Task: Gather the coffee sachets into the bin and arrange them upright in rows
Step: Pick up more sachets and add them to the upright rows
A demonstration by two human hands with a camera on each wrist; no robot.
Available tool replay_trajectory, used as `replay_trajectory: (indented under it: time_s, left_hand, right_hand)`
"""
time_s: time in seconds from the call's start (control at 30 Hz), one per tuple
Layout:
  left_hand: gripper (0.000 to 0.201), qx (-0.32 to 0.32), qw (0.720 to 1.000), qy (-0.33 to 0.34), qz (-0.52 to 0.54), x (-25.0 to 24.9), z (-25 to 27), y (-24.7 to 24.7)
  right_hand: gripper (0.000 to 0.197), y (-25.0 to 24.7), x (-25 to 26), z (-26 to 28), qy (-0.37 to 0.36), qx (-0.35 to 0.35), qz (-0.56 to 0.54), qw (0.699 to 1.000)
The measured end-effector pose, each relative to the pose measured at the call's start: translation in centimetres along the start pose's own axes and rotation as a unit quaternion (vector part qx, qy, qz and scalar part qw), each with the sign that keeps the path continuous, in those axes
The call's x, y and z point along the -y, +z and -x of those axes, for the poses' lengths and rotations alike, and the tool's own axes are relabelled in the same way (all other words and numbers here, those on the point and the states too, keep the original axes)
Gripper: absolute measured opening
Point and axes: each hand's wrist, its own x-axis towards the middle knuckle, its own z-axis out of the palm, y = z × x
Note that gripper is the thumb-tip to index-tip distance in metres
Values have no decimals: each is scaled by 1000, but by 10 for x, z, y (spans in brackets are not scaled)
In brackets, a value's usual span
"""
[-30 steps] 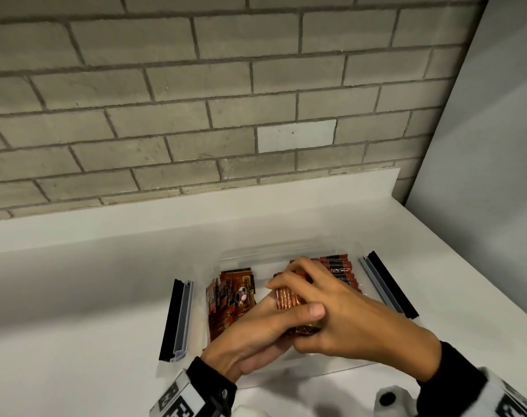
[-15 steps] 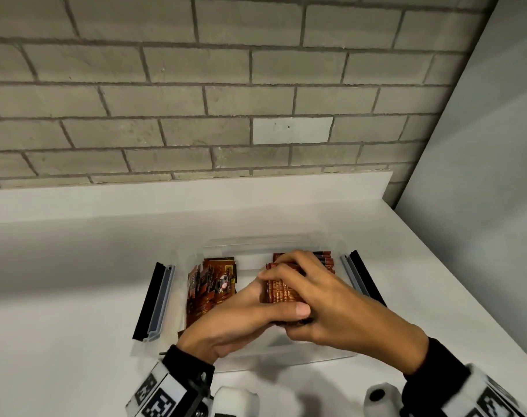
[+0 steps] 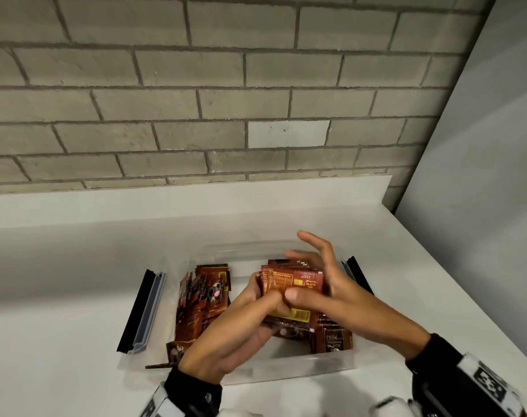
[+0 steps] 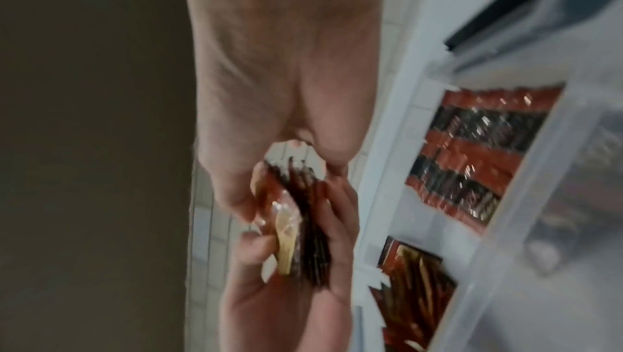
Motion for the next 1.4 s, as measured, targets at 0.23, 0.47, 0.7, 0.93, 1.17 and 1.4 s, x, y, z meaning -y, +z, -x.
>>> replay_trajectory:
  time_s: [0.23, 0.47, 0.7, 0.93, 1.17, 1.4]
  left_hand:
    - [79, -6, 997, -21, 77, -12, -11, 4]
    - [53, -185, 894, 180, -368, -15, -18, 12]
    - [46, -149, 764, 312, -545, -5, -13, 13]
    - [51, -197, 766, 255, -556, -9, -11, 16]
    - [18, -174, 864, 197, -429, -20, -8, 3]
    - [6, -197, 936, 113, -267, -22, -12, -9]
  right_hand:
    - [39, 20, -1, -12, 110, -32, -224, 968]
    - [33, 20, -13, -24, 108, -130, -346, 923]
    - [48, 14, -21, -21, 84, -190, -343, 916]
    - [49, 11, -24, -18, 74, -172, -337, 923]
    - [52, 6, -26, -17, 67, -143, -278, 947]
    - [52, -12, -33, -12, 69, -181, -270, 943]
